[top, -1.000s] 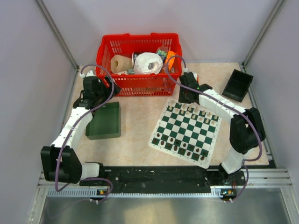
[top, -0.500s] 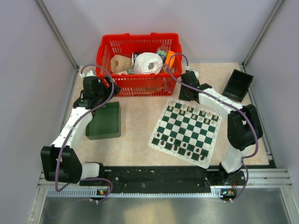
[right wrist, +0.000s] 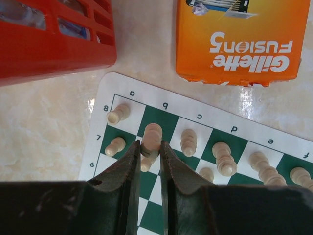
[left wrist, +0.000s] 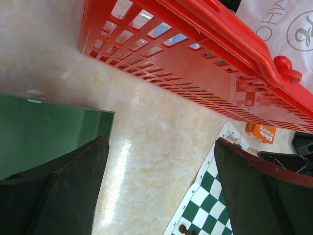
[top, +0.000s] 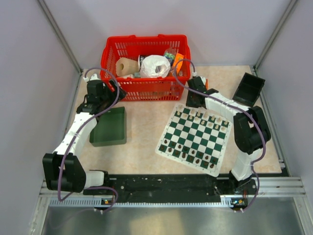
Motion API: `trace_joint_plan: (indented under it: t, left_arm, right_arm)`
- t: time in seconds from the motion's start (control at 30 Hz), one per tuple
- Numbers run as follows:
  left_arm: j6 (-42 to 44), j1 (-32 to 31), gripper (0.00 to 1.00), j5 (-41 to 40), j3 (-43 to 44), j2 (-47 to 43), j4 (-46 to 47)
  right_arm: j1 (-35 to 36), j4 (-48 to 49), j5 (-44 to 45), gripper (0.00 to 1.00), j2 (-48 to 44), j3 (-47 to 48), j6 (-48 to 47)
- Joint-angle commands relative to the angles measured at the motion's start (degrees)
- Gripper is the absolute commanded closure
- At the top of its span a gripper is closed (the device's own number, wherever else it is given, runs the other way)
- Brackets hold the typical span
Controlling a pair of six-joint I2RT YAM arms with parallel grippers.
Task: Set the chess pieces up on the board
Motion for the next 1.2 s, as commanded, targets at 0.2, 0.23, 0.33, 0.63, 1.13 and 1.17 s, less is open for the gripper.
trace_joint_plan:
  t: [0.2, 0.23, 0.33, 0.63, 1.13, 1.17]
  left_arm:
    - [0.51, 0.36, 0.07, -0.19, -0.40, -1.31, 1.72]
    - [0.51, 0.36, 0.06, -0.28, -0.40, -1.40, 1.55]
    - [0.60, 0.36, 0.07, -0.19, -0.40, -1.31, 1.64]
    - [0.51, 0.36, 0.07, -0.36, -0.75, -1.31, 1.55]
    - [0.42, 0.45, 0.07, -0.10, -0.66, -0.87, 1.81]
    - [0.42, 0.36, 0.07, -0.10, -0.66, -0.87, 1.81]
  right_arm:
    - [-0.14, 3.83, 0.47, 0.87, 2.27, -0.60, 0.57]
    - [-0.14, 3.83, 0.55, 0.87, 2.54, -0.51, 0.65]
    - [-0.14, 4.53, 0.47, 0.86, 3.07, -0.77, 0.48]
    - [-0.14, 3.83, -0.59, 0.86, 4.82, 0.02, 0.13]
    - [-0.14, 1.98, -1.55, 0.77, 6.32, 1.60, -0.58]
    - [-0.05, 1.90, -1.64, 0.76, 6.32, 1.69, -0.58]
